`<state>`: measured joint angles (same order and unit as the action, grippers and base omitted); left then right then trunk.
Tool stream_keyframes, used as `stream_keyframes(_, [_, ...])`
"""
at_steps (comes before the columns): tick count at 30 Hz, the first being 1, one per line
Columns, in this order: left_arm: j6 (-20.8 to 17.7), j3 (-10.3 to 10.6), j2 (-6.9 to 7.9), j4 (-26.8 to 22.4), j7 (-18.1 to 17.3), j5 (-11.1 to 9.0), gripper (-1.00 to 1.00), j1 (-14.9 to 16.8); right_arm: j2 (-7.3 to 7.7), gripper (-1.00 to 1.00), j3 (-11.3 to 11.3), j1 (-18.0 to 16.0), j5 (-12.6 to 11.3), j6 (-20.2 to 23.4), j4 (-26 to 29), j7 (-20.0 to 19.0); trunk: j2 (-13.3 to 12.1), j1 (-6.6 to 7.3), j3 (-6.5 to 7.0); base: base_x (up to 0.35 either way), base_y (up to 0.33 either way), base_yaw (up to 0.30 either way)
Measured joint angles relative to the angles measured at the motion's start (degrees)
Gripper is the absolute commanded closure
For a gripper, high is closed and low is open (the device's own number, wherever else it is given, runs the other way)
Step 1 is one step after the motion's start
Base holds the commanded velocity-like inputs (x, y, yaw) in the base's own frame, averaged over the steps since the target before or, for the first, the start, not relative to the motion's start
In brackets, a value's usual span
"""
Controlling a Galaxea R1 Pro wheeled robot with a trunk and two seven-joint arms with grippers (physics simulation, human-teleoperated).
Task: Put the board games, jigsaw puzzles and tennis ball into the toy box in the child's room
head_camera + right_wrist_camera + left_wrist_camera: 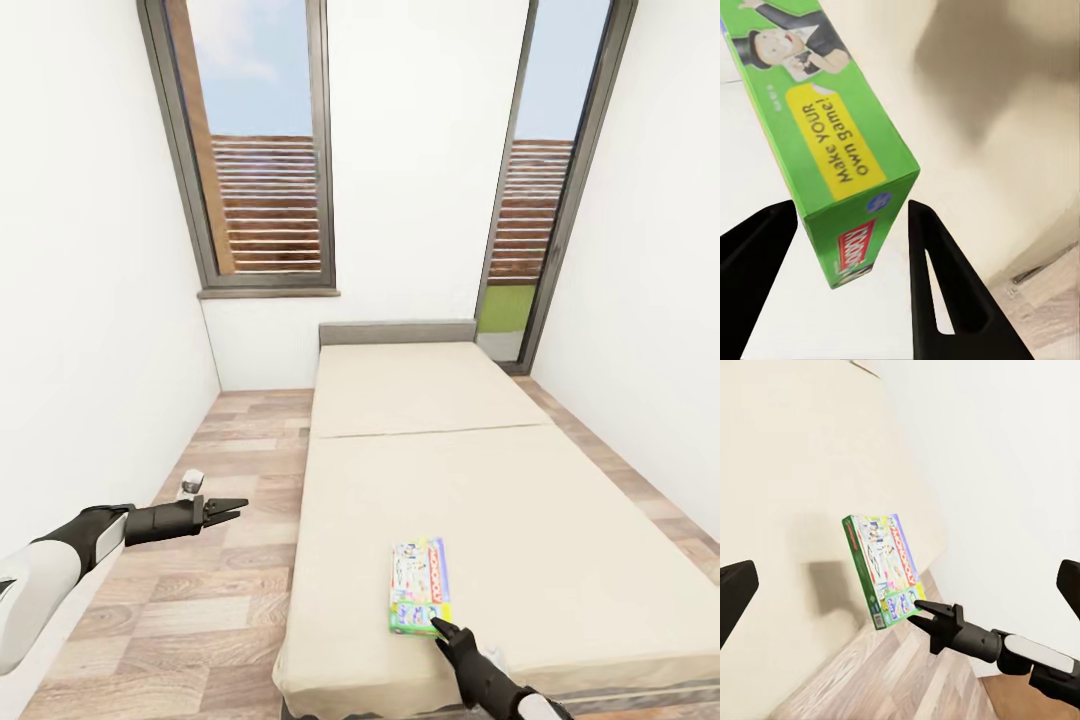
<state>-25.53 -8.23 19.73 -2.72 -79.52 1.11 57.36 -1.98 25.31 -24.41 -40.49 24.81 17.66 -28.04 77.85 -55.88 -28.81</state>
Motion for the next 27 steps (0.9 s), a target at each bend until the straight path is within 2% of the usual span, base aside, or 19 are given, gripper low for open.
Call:
stream_keyframes(6, [0.04,0.02,0.01,0.0,0.01,0.0,-1.0,0.0,-0.47,1.0,-8.14,-0.01,-0.48,2.65,6.69,-0.48,-2.41,1.32,1.08,0.0,0.0,0.0])
stream_keyframes(11, [0.14,-0.03,0.07,0.0,0.0,0.0,-1.0,0.0,-1.14,1.0,-10.25,0.0,-0.58,6.91,12.78,-0.3,-4.41,2.42,1.98,0.0,0.0,0.0])
stream_keyframes(16, [0.2,0.01,0.12,0.0,0.0,0.01,-1.0,0.0,-1.19,1.0,-11.15,0.01,-0.3,8.95,15.07,-0.99,-6.42,3.52,2.87,0.0,0.0,0.0])
stream_keyframes(17, [0.2,0.01,0.12,0.0,0.0,0.0,-1.0,0.0,-1.21,1.0,-12.31,0.01,-0.45,9.56,15.79,-1.57,-6.82,3.74,3.06,0.0,0.0,0.0])
stream_keyframes(19, [0.2,0.01,0.12,0.0,0.01,0.0,-1.0,0.0,-1.03,1.0,-17.05,0.03,-0.96,10.73,18.84,-4.12,-7.62,4.18,3.42,0.0,0.0,0.0])
stream_keyframes(21, [0.2,0.02,0.12,0.0,0.0,0.01,-1.0,0.0,-0.73,1.0,-19.59,0.33,-1.04,10.94,21.32,-6.91,-8.43,4.62,3.78,0.0,0.0,0.0])
stream_keyframes(24, [0.2,0.01,0.13,0.0,0.0,0.01,-1.0,0.0,-0.58,1.0,-20.59,0.78,-0.98,10.85,23.35,-10.26,-9.63,5.27,4.31,0.0,0.0,0.0])
stream_keyframes(27, [0.22,0.02,0.13,0.0,0.0,0.0,-1.0,0.0,-0.45,1.0,-21.09,1.06,-1.04,10.84,24.56,-16.26,-10.83,5.93,4.85,0.0,0.0,0.0])
